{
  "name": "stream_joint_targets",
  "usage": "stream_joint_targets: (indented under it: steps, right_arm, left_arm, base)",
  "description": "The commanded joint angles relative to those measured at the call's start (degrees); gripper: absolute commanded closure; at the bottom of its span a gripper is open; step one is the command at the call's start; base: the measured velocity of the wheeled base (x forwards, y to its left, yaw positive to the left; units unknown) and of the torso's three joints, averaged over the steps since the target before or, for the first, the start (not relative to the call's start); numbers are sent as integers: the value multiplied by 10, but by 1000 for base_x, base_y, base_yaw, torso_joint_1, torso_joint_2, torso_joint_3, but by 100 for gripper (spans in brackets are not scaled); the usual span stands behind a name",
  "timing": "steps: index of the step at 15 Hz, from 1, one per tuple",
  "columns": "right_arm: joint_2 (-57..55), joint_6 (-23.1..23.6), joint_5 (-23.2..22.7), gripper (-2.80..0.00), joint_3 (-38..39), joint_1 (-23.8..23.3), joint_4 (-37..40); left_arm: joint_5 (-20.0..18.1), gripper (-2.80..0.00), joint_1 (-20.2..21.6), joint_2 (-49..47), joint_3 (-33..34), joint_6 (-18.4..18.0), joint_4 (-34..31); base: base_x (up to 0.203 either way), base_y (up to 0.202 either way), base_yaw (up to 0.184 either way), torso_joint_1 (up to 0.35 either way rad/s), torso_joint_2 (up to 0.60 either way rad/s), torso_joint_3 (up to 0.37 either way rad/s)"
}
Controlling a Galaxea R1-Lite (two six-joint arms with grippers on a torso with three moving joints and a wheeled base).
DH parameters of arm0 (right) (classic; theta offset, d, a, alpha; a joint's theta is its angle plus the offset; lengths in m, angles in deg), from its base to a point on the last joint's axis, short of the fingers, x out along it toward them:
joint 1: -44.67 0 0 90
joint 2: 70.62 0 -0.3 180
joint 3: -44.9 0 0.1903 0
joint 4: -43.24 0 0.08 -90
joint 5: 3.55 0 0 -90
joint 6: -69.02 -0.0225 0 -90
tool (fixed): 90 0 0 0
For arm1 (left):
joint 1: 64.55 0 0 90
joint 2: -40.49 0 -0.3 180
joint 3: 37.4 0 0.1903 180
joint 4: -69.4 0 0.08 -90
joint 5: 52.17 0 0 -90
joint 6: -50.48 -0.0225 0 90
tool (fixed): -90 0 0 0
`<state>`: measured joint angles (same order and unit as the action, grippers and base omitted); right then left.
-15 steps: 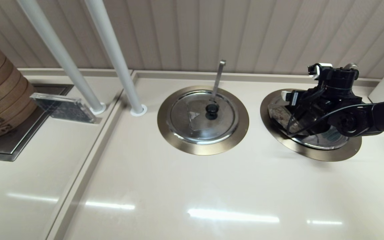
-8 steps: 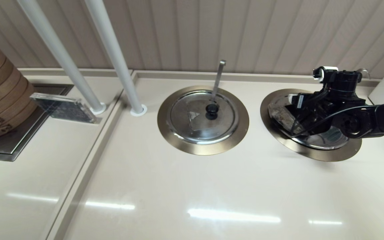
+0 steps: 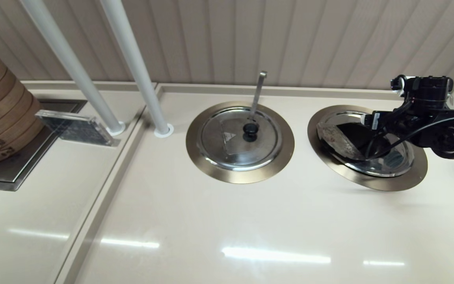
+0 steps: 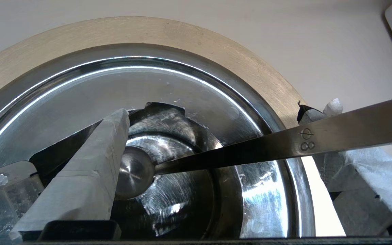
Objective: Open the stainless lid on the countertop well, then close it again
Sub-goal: Close the lid
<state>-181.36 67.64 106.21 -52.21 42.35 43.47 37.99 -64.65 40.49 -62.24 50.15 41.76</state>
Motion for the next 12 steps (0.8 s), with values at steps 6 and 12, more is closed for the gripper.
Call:
stream_joint_targets:
  steps: [6,12]
  right_arm:
    - [53,-9,-2,-280,23,1,44]
    - [75,-3,-51,-280,46,5,131]
  left_arm:
    - [0,0,0,0,0,0,0]
    - [0,0,0,0,0,0,0]
  base:
    - [0,0,0,0,0,0]
    - [0,0,0,0,0,0]
